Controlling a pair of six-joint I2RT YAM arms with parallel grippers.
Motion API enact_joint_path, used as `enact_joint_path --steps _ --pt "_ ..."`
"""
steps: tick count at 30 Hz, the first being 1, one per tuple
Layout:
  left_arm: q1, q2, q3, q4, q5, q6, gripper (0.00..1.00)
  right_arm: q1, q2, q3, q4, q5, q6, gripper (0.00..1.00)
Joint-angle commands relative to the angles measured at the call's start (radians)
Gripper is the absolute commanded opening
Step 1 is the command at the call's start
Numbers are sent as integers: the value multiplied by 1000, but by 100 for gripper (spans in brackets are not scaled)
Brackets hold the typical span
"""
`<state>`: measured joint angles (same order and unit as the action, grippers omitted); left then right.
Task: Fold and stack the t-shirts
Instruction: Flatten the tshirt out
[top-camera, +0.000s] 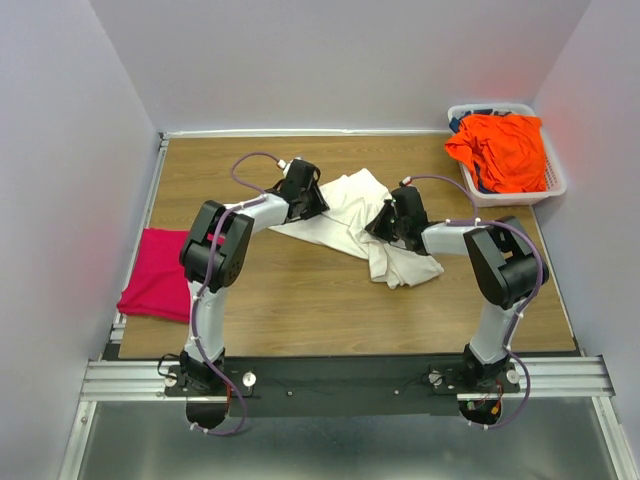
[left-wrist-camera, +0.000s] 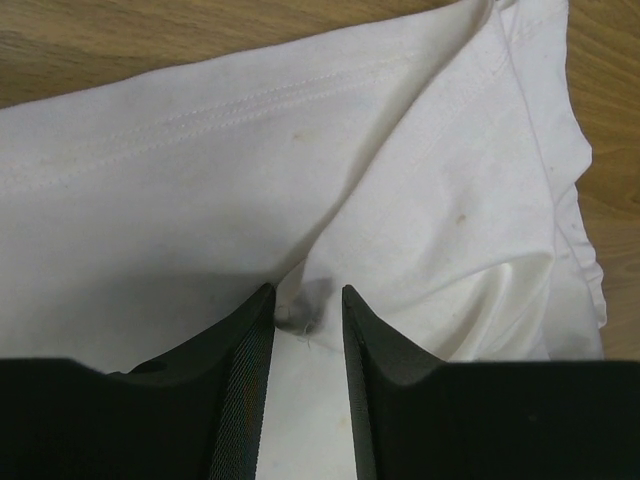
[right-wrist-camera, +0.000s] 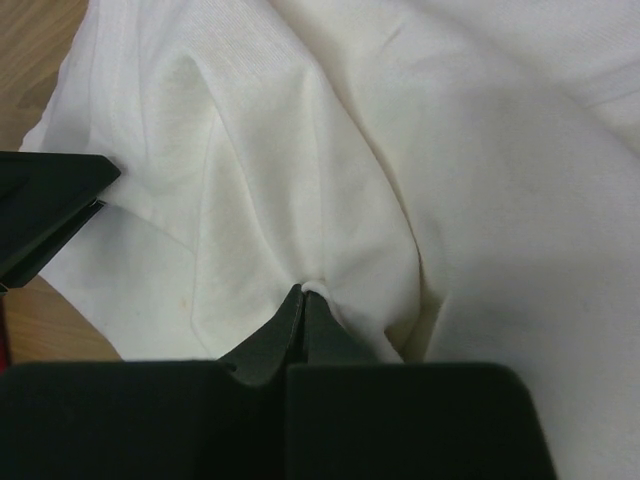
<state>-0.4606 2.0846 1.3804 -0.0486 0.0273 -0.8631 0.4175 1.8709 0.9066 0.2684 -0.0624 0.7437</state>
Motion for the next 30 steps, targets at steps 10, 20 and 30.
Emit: enact_joint_path --steps 10,20,30 --pt "-4 29 46 -16 -18 -10 12 4 39 -77 -248 7 -32 0" --pt "51 -156 69 -39 -47 52 0 -115 -291 -83 -334 4 -9 0" --pt "238 -619 -116 -68 28 121 0 -220 -702 105 -636 119 -43 0"
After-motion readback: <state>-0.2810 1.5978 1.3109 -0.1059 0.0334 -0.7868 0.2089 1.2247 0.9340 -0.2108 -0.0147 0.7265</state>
